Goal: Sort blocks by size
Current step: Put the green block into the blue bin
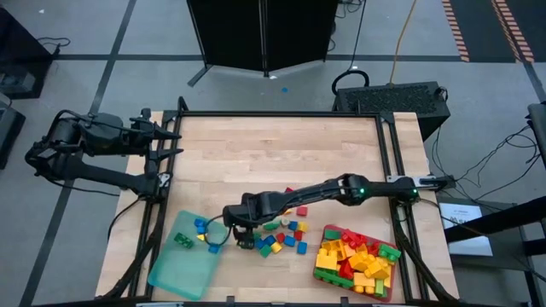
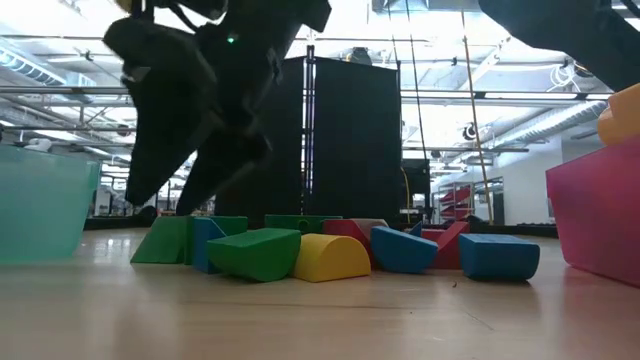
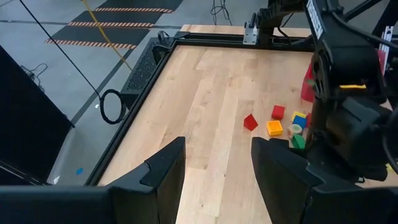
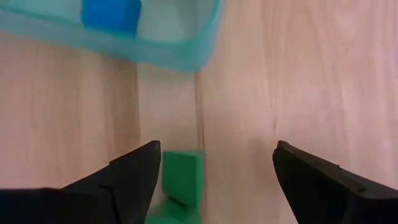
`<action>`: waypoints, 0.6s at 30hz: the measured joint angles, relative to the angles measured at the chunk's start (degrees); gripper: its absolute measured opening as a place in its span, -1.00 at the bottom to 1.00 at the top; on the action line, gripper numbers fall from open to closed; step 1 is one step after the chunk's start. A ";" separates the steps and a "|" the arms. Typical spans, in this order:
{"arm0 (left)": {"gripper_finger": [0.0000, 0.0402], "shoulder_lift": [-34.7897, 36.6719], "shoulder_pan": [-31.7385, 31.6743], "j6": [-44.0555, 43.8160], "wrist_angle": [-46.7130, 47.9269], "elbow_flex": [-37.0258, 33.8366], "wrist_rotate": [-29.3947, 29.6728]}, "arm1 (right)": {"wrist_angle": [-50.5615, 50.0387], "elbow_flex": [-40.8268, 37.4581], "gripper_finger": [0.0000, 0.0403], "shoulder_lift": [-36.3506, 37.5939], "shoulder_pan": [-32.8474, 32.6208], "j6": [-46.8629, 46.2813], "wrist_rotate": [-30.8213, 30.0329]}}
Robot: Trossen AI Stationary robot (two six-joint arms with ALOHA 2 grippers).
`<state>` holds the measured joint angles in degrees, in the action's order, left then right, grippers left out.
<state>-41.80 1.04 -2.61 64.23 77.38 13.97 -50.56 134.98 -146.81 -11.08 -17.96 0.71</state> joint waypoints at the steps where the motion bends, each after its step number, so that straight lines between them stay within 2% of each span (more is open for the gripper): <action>1: -0.07 0.00 0.01 0.00 0.03 0.00 0.01 | -0.17 0.00 0.49 -0.44 -0.25 0.00 -0.57; 14: -0.07 0.00 -0.01 -0.04 1.11 0.00 -0.02 | -0.86 -0.15 0.47 -4.12 -1.59 0.94 -1.55; 18: -0.07 0.00 0.00 -0.02 1.15 0.00 0.03 | -1.61 -0.07 0.29 -5.29 -1.70 0.86 -1.88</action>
<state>-41.80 1.05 -2.63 65.38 77.38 14.00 -52.17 134.90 -152.10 -12.78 -17.10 -1.17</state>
